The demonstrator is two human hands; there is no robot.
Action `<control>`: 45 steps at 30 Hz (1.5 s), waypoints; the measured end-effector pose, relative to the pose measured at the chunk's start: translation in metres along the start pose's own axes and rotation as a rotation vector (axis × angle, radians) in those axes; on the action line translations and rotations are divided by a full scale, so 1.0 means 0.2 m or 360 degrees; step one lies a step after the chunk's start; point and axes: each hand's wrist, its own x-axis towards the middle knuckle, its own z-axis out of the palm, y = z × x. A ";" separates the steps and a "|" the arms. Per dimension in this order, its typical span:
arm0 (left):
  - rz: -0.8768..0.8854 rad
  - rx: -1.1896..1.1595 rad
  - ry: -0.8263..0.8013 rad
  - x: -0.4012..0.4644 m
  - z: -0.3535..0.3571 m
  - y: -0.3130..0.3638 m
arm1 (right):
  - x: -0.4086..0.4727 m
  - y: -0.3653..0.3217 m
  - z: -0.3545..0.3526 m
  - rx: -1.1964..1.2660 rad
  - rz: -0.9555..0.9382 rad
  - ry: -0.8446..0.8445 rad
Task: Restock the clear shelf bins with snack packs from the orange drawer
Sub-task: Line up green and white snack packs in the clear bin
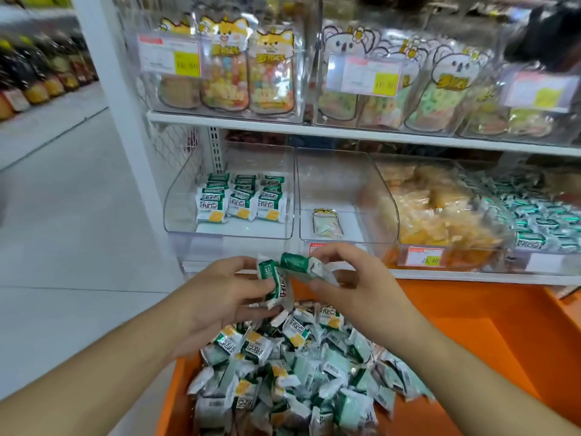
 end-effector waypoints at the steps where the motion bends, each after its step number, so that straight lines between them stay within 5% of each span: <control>1: 0.0016 -0.0047 -0.0049 -0.03 0.00 0.02 | 0.00 -0.03 0.01 0.0050 -0.0015 0.0008; 13: 0.0154 0.0070 0.0009 0.04 -0.03 0.10 | 0.08 -0.06 0.04 0.0195 0.0115 0.0058; 22: 0.0103 0.0035 0.0290 0.16 -0.08 0.10 | 0.16 -0.03 -0.03 0.0258 0.0118 0.0073; 30: 0.0084 0.0556 0.0047 0.15 -0.10 0.07 | 0.13 -0.07 -0.04 -0.0163 -0.0063 -0.0164; 36: 0.0102 0.0558 -0.0183 0.11 -0.07 0.10 | 0.12 -0.07 0.00 -0.0331 -0.0053 -0.0117; 45: 0.0279 0.0856 -0.0163 0.06 -0.08 0.12 | 0.13 -0.06 0.03 -0.0449 -0.0041 -0.0144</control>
